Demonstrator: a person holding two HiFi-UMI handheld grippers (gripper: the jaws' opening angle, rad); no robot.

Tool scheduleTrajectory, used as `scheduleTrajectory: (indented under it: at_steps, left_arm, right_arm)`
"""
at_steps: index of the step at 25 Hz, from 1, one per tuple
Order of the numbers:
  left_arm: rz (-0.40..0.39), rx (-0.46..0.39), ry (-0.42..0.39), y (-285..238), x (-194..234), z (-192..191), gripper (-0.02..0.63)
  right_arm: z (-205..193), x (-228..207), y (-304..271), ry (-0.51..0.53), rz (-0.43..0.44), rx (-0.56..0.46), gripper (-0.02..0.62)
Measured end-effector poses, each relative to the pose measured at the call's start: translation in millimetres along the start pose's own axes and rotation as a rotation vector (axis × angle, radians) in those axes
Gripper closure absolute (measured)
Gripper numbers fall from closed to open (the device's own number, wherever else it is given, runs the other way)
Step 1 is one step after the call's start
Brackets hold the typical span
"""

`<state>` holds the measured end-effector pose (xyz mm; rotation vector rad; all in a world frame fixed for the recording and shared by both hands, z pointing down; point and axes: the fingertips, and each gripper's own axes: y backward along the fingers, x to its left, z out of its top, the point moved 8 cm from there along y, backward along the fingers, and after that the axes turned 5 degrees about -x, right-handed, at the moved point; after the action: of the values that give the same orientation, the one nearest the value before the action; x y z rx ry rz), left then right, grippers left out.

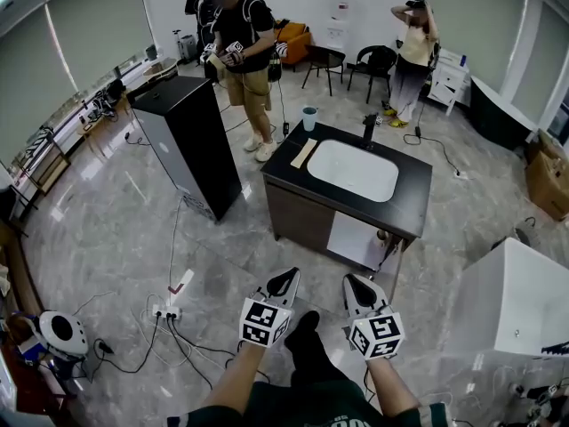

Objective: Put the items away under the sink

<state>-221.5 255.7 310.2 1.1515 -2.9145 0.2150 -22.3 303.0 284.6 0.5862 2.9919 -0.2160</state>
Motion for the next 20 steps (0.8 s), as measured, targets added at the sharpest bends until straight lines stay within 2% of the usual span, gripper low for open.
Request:
scheduleTrajectory:
  at_steps: [8, 14, 20]
  left_arm:
    - [-0.041, 0.024, -0.021, -66.3, 63.6, 7.1, 0.597]
    - [-0.051, 0.036, -0.022, -139.1, 124.9, 14.2, 0.597]
    - [-0.101, 0.039, -0.035, -216.2, 173.1, 28.4, 0.597]
  right_arm:
    - [2.7, -32.9, -94.4, -0.082, -0.019, 0.014, 0.552]
    - [0.7, -64.3, -174.4, -0.091, -0.039, 0.041, 0.552]
    - [18.2, -106.6, -246.9, -0.079, -0.077, 0.042, 0.552]
